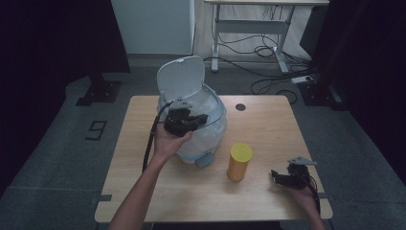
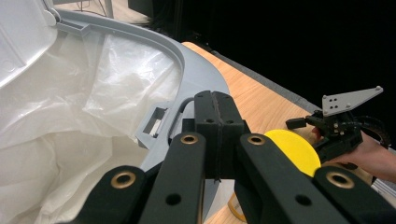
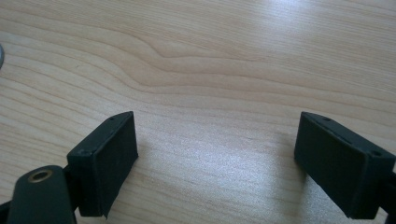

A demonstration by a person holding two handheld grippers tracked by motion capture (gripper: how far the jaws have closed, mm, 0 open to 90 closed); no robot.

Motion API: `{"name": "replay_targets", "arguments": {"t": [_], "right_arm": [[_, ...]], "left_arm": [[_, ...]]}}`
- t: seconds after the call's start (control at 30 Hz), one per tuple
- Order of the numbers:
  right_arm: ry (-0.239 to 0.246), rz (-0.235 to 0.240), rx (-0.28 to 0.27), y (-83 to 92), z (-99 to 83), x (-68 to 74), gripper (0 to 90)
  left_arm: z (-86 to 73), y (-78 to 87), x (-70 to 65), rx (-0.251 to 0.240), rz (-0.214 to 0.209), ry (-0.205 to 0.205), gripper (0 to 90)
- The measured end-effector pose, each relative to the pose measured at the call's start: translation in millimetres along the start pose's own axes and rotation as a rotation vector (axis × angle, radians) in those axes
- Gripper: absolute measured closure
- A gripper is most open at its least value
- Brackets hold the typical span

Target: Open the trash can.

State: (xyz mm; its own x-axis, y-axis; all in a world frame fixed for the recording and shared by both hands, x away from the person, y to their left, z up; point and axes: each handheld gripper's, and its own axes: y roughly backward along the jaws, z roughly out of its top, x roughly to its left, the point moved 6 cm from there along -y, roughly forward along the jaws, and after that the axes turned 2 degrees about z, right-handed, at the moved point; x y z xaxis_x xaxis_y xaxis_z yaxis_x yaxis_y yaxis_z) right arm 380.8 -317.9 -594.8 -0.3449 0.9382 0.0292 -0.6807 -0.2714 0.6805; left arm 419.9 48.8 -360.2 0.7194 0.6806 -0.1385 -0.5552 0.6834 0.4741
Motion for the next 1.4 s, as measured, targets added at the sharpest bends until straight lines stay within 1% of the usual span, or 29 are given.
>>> {"name": "replay_targets", "arguments": {"t": [0.03, 0.1, 0.13, 0.2, 0.27, 0.33, 0.43, 0.5, 0.53, 0.57, 0.63, 0.7, 0.77, 0.8, 0.87, 1.0, 1.1, 1.17, 1.2, 1.3, 1.37, 1.4], "right_arm": [[-0.001, 0.000, 0.000, 0.0, -0.1, 0.0, 12.8], [-0.001, 0.001, 0.001, 0.0, -0.1, 0.1, 12.8], [-0.001, 0.000, 0.001, 0.1, -0.1, 0.1, 12.8], [-0.002, 0.000, 0.001, 0.1, -0.1, 0.1, 12.8], [-0.002, 0.000, 0.001, 0.1, -0.1, 0.1, 12.8], [-0.001, 0.000, 0.001, 0.1, -0.1, 0.0, 12.7], [-0.001, 0.000, 0.000, -0.1, 0.0, 0.1, 12.7], [-0.001, 0.000, 0.000, 0.0, 0.0, 0.1, 12.8], [-0.001, 0.000, 0.000, 0.0, 0.0, 0.0, 12.8], [-0.001, 0.000, -0.001, -0.1, 0.0, 0.1, 12.8], [-0.002, 0.000, -0.002, -0.1, 0.0, 0.1, 12.8], [0.000, 0.001, -0.002, -0.2, 0.0, 0.0, 12.8], [0.000, 0.000, -0.002, -0.2, 0.0, 0.0, 12.7], [0.000, 0.000, -0.002, -0.2, 0.0, 0.0, 12.8], [0.001, 0.000, -0.002, -0.2, 0.0, 0.0, 12.8], [0.003, 0.000, -0.001, -0.1, -0.1, -0.2, 12.7], [0.002, 0.000, -0.001, -0.1, -0.1, -0.1, 12.8], [0.002, 0.000, -0.001, -0.1, -0.1, -0.1, 12.8], [0.003, 0.000, -0.001, -0.1, -0.1, -0.1, 12.8], [0.003, 0.000, -0.002, -0.1, -0.1, -0.1, 12.8], [0.003, 0.000, -0.001, -0.1, -0.1, -0.1, 12.8], [0.003, 0.000, -0.002, -0.1, -0.1, -0.1, 12.7]], "left_arm": [[0.1, 0.1, 0.2, -0.001, -0.003, 0.002, 90.0], [0.4, 1.5, -0.3, -0.003, -0.032, 0.006, 90.0], [-0.1, 2.2, -0.7, -0.003, -0.034, 0.004, 90.0], [-1.4, 5.5, -1.5, -0.009, -0.026, -0.004, 88.6], [-3.0, 11.9, -4.3, -0.029, -0.035, -0.020, 86.2], [-5.2, 17.5, -6.2, -0.041, -0.033, -0.029, 83.8], [-9.6, 28.2, -8.0, -0.073, -0.034, -0.023, 75.7], [-14.9, 34.4, -8.2, -0.082, -0.032, -0.018, 70.0], [-18.3, 37.0, -8.2, -0.080, -0.031, -0.016, 65.6], [-22.0, 39.3, -7.9, -0.079, -0.028, -0.019, 61.8], [-30.3, 44.1, -6.9, -0.084, -0.008, -0.029, 54.7], [-38.1, 50.5, -7.0, -0.108, -0.013, -0.029, 47.2], [-48.2, 56.7, -5.4, -0.106, 0.019, -0.030, 36.6], [-53.1, 59.1, -4.8, -0.111, 0.030, -0.033, 34.4], [-61.9, 62.6, -3.7, -0.113, 0.035, -0.030, 30.1], [-82.6, 67.3, 1.7, -0.109, 0.056, -0.028, 25.9], [-99.3, 67.1, 7.4, -0.105, 0.071, -0.021, 25.0], [-111.6, 64.1, 11.9, -0.092, 0.077, -0.014, 24.6], [-119.6, 61.3, 15.2, -0.080, 0.084, -0.011, 24.3], [-136.5, 53.6, 22.3, -0.056, 0.109, -0.002, 23.9], [-148.9, 46.6, 27.9, -0.031, 0.127, 0.004, 23.8], [-152.5, 44.4, 29.7, -0.025, 0.132, 0.008, 23.8]]}}
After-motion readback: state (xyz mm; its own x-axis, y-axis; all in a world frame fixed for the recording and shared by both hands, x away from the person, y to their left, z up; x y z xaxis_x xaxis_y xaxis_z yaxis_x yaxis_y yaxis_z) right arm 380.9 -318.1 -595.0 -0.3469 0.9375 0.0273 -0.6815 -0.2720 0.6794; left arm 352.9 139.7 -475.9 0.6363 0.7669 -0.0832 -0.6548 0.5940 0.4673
